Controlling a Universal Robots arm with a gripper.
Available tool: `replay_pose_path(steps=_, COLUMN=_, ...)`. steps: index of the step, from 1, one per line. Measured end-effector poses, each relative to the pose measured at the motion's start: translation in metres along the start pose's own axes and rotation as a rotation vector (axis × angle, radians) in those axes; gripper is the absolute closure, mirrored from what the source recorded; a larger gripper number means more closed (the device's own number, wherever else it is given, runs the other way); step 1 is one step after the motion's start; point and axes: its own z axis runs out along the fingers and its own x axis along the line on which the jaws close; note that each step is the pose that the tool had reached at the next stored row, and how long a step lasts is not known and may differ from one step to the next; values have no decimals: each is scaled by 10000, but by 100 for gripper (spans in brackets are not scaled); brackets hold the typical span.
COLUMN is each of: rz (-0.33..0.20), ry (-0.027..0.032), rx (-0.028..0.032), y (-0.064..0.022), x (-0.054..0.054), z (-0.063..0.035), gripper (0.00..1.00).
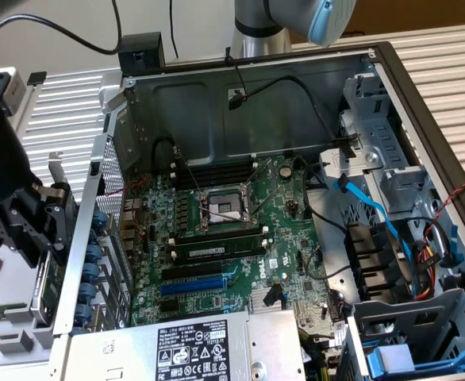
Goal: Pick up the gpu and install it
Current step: 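Pick up the gpu and move the gpu toward the slot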
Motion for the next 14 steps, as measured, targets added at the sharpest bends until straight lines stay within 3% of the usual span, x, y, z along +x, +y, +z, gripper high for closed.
replay_pose_path(steps=5, rz=15, ry=3, rx=-38, y=3, x=9, z=82, gripper=53)
replay_pose_path(steps=10, rz=16, ry=5, rx=-58, y=5, x=11, z=90, gripper=53)
replay_pose_path(steps=14, rz=44, ry=16, rx=-198, y=5, x=11, z=95, gripper=53)
